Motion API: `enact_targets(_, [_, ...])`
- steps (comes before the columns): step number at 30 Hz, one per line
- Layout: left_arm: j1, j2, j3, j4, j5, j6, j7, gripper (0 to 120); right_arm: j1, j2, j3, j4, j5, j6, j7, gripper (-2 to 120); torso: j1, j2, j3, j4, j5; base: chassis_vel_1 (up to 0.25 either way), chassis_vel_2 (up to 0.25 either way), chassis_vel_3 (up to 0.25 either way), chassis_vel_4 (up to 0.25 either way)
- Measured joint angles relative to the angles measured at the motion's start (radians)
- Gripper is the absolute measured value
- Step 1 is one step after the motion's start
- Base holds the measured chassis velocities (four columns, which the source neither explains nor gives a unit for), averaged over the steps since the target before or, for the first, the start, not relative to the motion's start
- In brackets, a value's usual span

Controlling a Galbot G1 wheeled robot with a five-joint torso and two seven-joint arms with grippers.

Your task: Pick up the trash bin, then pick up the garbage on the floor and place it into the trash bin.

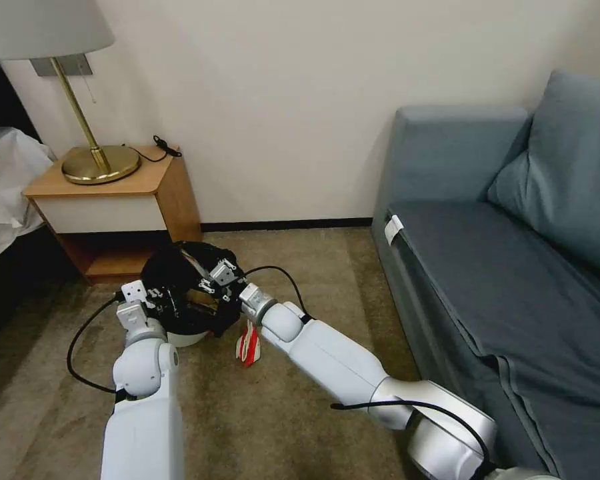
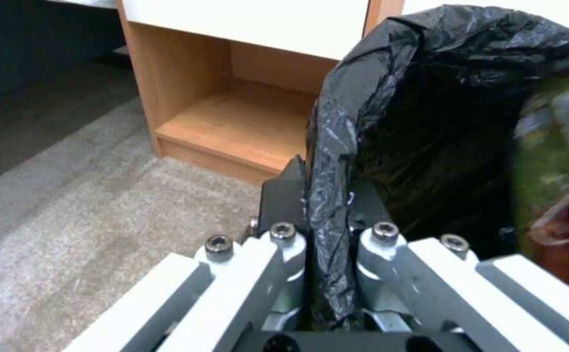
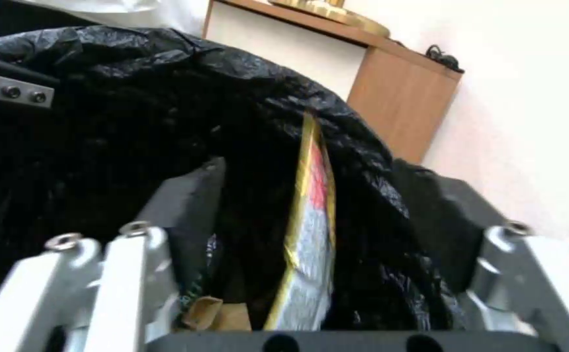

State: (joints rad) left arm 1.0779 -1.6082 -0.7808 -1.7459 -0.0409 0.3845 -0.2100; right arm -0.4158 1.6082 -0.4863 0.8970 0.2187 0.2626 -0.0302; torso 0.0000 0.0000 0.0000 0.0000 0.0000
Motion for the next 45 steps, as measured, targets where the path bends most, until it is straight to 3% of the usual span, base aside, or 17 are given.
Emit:
enact_targets(2, [0.0, 0.0, 0.001, 0.0, 0.0, 0.0, 0.0, 4, 0.0, 0.0, -0.001, 0.001, 0.0, 0.0, 0.0, 81, 0.0, 0.0, 0.0, 0.0, 0.0, 0.0, 0.0, 0.0, 0.0])
enact_targets(4, [-0.001, 0.0, 0.001, 0.0, 0.0, 0.0, 0.0, 4, 0.001, 0.0, -0.001, 0.002, 0.0, 0.0, 0.0, 84, 0.0, 0.0, 0.0, -0.0001, 0.0, 0.0, 0.0, 0.0, 0.0])
enact_targets(5, [-0.001, 0.0, 0.001, 0.0, 0.0, 0.0, -0.001, 4, 0.004, 0.0, 0.001, 0.004, 0.0, -0.001, 0.0, 92, 0.0, 0.0, 0.0, 0.0, 0.0, 0.0, 0.0, 0.0, 0.0])
enact_targets(8, [-0.001, 0.0, 0.001, 0.0, 0.0, 0.0, -0.001, 4, 0.01, 0.0, 0.016, 0.011, 0.0, -0.001, 0.001, 99, 0.0, 0.0, 0.0, 0.0, 0.0, 0.0, 0.0, 0.0, 0.0])
enact_targets(21, [-0.003, 0.0, -0.021, -0.002, -0.005, 0.0, 0.011, 4, 0.106, 0.0, 0.171, 0.015, 0.026, -0.059, 0.094, 100, 0.0, 0.0, 0.0, -0.0001, 0.0, 0.0, 0.0, 0.0, 0.0])
enact_targets(30, [-0.003, 0.009, -0.044, -0.017, -0.021, 0.005, 0.019, 4, 0.102, 0.0, 0.244, -0.018, 0.032, -0.108, 0.146, 100, 0.0, 0.0, 0.0, -0.0001, 0.0, 0.0, 0.0, 0.0, 0.0])
enact_targets(36, [0.0, 0.013, -0.051, -0.035, -0.032, 0.011, 0.02, 4, 0.064, 0.0, 0.271, -0.034, 0.079, -0.209, 0.191, 100, 0.0, 0.0, 0.0, 0.0, 0.0, 0.0, 0.0, 0.0, 0.0])
enact_targets(39, [0.001, 0.013, -0.056, -0.046, -0.037, 0.014, 0.021, 4, 0.028, 0.0, 0.285, -0.051, 0.123, -0.319, 0.202, 100, 0.0, 0.0, 0.0, -0.0001, 0.0001, 0.0, 0.0, 0.0, 0.0])
enact_targets(42, [0.002, 0.013, -0.056, -0.049, -0.038, 0.015, 0.021, 4, 0.018, 0.0, 0.287, -0.057, 0.145, -0.353, 0.203, 100, 0.0, 0.0, 0.0, -0.0001, 0.0, 0.0, 0.0, 0.0, 0.0])
enact_targets(45, [0.004, 0.011, -0.057, -0.06, -0.039, 0.018, 0.021, 4, -0.013, 0.0, 0.29, -0.077, 0.192, -0.449, 0.196, 100, 0.0, 0.0, 0.0, -0.0001, 0.0, 0.0, 0.0, 0.0, 0.0])
